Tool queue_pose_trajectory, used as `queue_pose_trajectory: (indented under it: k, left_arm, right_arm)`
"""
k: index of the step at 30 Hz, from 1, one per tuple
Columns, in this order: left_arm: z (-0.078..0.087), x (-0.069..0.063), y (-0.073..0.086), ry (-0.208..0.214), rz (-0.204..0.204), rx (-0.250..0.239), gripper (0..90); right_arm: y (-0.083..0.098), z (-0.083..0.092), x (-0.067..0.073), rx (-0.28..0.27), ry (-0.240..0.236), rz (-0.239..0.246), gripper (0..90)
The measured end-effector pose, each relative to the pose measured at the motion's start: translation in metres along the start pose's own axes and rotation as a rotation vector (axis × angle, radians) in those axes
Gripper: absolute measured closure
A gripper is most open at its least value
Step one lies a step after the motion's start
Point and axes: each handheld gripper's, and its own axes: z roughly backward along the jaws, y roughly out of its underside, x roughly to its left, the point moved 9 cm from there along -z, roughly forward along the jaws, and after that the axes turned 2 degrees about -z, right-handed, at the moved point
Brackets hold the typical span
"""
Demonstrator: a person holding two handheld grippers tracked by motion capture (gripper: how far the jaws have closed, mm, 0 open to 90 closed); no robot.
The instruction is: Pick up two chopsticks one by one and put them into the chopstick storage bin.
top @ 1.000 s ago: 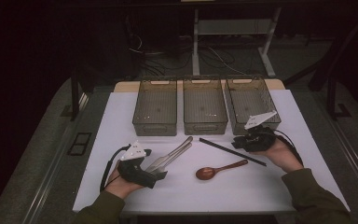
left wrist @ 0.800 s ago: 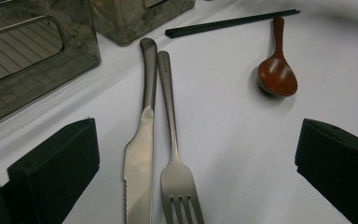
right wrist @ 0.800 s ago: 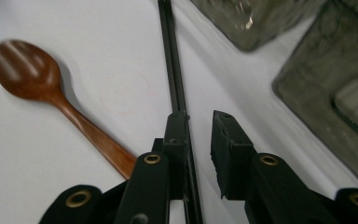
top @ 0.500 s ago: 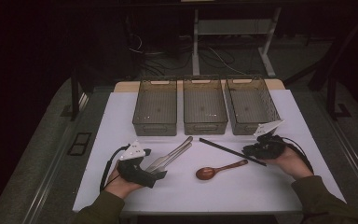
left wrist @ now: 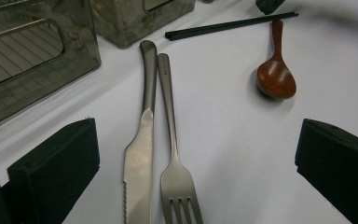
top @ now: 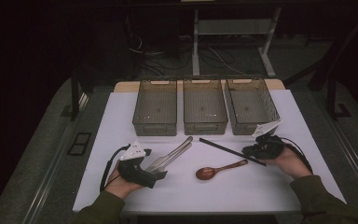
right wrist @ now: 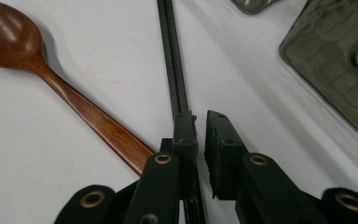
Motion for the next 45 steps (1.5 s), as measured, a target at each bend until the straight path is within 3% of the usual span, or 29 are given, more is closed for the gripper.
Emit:
queue_pose_trajectory:
  k: [10,21,31,45]
  left_arm:
    - [-0.001,-0.001,0.000,0.001,-0.003,0.000,0.0]
    - [-0.001,-0.001,0.000,0.000,-0.001,0.000,0.0]
    - [0.000,0.000,0.000,-0.001,-0.003,0.000,0.0]
    - [-0.001,-0.001,0.000,0.002,-0.006,0.006,0.0]
  right_arm:
    - [0.004,-0.003,0.000,0.025,-0.004,0.014,83.2]
    - [0.006,-0.004,-0.010,0.033,0.011,0.011,84.3]
    - [-0.008,0.002,-0.008,-0.017,-0.011,0.002,83.8]
    - [-0.009,-0.017,-0.004,0.022,-0.029,0.038,83.9]
